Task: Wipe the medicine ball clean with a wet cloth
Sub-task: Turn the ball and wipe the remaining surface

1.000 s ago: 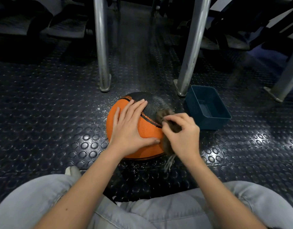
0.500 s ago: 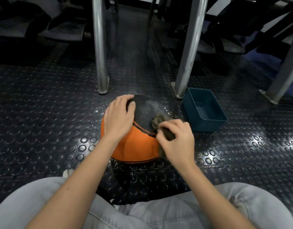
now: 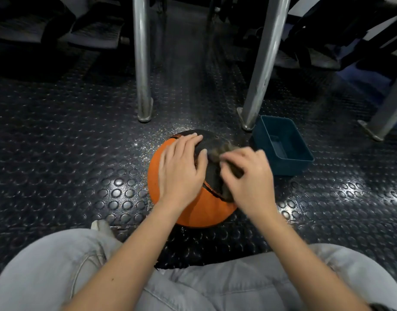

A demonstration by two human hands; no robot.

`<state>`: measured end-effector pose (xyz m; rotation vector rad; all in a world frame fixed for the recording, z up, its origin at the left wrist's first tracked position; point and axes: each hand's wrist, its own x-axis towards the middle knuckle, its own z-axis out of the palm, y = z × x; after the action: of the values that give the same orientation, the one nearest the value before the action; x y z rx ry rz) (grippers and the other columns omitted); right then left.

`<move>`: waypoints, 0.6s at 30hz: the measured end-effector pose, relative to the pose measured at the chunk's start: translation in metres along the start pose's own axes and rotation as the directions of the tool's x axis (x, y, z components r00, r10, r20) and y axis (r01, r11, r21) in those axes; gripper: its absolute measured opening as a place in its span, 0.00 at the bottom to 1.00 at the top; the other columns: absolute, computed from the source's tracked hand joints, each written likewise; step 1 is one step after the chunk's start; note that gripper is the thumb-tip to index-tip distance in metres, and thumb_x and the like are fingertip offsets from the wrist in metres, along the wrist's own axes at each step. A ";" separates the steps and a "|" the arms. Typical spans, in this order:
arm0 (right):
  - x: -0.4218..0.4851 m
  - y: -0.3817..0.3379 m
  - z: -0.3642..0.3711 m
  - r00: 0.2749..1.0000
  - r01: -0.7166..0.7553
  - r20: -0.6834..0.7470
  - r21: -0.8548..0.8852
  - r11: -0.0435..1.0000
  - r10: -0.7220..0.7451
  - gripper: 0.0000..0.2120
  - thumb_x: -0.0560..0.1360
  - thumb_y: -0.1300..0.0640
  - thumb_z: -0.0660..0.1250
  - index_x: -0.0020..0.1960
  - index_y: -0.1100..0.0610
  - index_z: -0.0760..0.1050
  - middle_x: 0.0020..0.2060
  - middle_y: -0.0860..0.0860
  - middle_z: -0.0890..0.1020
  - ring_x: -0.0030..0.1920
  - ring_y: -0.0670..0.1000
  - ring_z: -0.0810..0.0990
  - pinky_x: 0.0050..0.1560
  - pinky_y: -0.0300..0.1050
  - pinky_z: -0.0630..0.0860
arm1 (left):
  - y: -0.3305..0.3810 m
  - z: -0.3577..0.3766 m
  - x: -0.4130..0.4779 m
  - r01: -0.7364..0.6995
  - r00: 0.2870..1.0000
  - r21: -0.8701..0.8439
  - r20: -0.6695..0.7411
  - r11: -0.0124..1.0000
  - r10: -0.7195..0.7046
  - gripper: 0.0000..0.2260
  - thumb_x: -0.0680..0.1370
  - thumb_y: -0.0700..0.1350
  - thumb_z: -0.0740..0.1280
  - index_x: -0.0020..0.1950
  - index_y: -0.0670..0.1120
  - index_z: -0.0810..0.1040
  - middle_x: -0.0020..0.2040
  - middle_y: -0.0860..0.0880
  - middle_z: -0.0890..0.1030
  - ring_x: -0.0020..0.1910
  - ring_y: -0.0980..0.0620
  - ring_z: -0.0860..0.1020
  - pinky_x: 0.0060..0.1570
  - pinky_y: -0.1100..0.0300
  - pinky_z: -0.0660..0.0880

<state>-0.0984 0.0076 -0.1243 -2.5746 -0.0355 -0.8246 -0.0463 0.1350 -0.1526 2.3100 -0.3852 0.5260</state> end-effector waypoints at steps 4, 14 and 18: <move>-0.020 -0.004 0.005 0.983 0.178 -0.039 0.020 0.984 -0.177 0.07 0.72 0.55 0.67 0.44 0.56 0.83 0.41 0.48 0.81 0.40 0.52 0.72 0.38 0.49 0.72 | -0.008 -0.002 0.002 -0.017 0.999 -0.057 0.030 0.998 0.019 0.23 0.77 0.56 0.51 0.65 0.48 0.74 0.65 0.53 0.75 0.64 0.52 0.70 0.65 0.56 0.62; 0.021 0.013 0.007 0.973 -0.228 -0.008 0.101 0.968 0.230 0.07 0.74 0.57 0.69 0.50 0.54 0.83 0.44 0.45 0.80 0.48 0.52 0.75 0.45 0.33 0.62 | -0.005 0.001 -0.001 0.016 1.000 -0.012 0.018 1.000 -0.016 0.25 0.77 0.56 0.49 0.68 0.48 0.72 0.67 0.52 0.73 0.68 0.50 0.68 0.68 0.52 0.62; -0.025 -0.012 0.005 0.998 0.007 -0.062 0.088 0.996 -0.002 0.09 0.71 0.54 0.66 0.44 0.56 0.83 0.42 0.48 0.81 0.41 0.49 0.72 0.45 0.35 0.68 | -0.013 -0.002 0.002 0.001 1.000 -0.038 -0.003 0.999 -0.001 0.24 0.77 0.55 0.51 0.66 0.47 0.74 0.65 0.51 0.75 0.65 0.50 0.70 0.65 0.54 0.63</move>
<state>-0.1183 0.0234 -0.1373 -2.4664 -0.0574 -0.8840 -0.0391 0.1448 -0.1581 2.2722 -0.3898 0.5176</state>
